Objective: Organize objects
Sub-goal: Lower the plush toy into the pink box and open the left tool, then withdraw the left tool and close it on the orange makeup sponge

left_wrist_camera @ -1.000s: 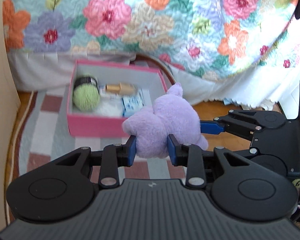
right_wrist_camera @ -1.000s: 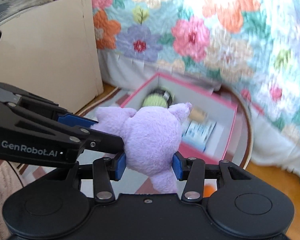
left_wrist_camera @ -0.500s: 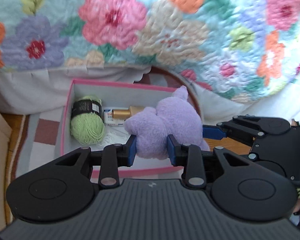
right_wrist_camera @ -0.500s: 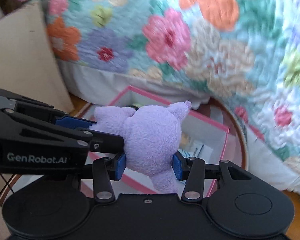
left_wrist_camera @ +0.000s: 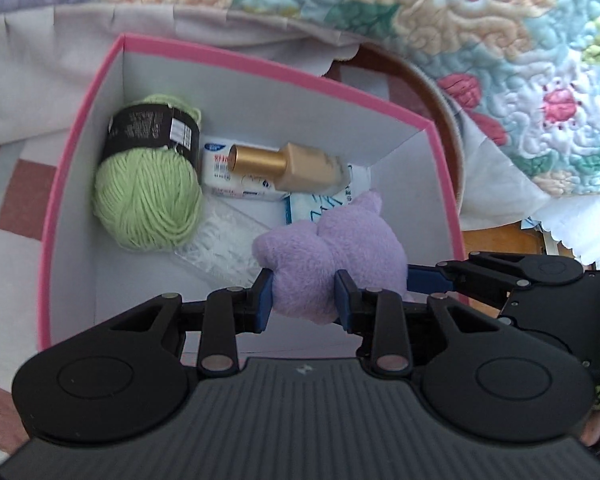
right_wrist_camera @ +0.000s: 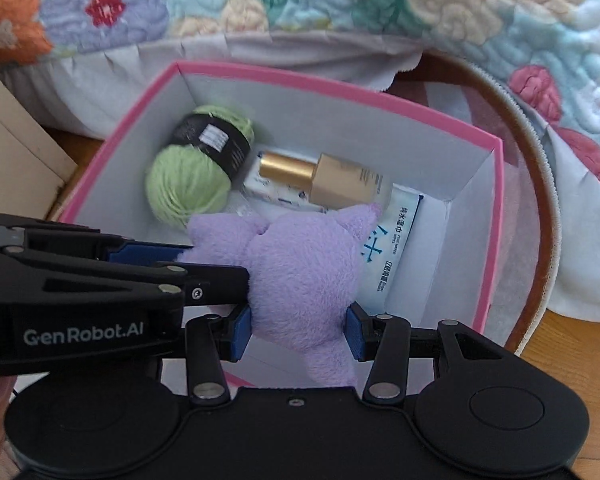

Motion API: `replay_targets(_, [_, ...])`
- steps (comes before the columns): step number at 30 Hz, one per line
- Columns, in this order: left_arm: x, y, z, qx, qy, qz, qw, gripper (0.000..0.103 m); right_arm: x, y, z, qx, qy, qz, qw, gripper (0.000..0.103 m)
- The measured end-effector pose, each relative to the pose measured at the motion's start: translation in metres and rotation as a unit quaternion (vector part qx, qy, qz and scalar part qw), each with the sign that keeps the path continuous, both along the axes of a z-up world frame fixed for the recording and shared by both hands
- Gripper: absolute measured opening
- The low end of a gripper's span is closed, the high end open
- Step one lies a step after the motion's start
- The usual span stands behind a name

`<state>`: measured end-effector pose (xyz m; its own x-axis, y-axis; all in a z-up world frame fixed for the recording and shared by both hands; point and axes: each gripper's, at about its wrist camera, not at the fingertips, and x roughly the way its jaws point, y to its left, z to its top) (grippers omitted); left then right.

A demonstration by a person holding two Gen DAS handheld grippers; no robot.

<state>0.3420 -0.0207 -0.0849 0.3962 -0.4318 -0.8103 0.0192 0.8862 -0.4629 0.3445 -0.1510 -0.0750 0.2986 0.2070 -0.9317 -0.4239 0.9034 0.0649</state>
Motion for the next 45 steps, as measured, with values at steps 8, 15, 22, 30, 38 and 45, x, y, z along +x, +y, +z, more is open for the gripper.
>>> replay_targets(8, [0.002,-0.004,-0.024,-0.004,0.026,0.005,0.9996,0.031,0.006,0.003,-0.022,-0.022,0.024,0.009,0.999,0.053])
replay_targets(15, [-0.005,-0.011,-0.023,0.021,0.018,0.011,0.9996,0.039,0.003,-0.001,-0.019,-0.038,0.008,0.021,0.999,0.069])
replay_targets(22, [-0.032,-0.012,0.021,0.055,-0.019,0.006,0.9983,0.046,-0.025,-0.027,0.024,0.028,-0.048,0.03,0.998,0.07])
replay_targets(30, [-0.084,-0.016,0.088,0.101,-0.047,-0.024,0.9935,0.056,-0.092,-0.05,0.084,0.074,-0.111,0.063,0.989,0.07])
replay_targets(38, [-0.143,-0.015,0.148,0.111,-0.058,-0.037,0.9914,0.061,-0.159,-0.062,0.142,0.113,-0.154,0.096,0.977,0.07])
replay_targets(45, [-0.196,-0.02,0.179,0.103,-0.091,-0.063,0.9885,0.063,-0.212,-0.067,0.166,0.094,-0.174,0.125,0.972,0.071])
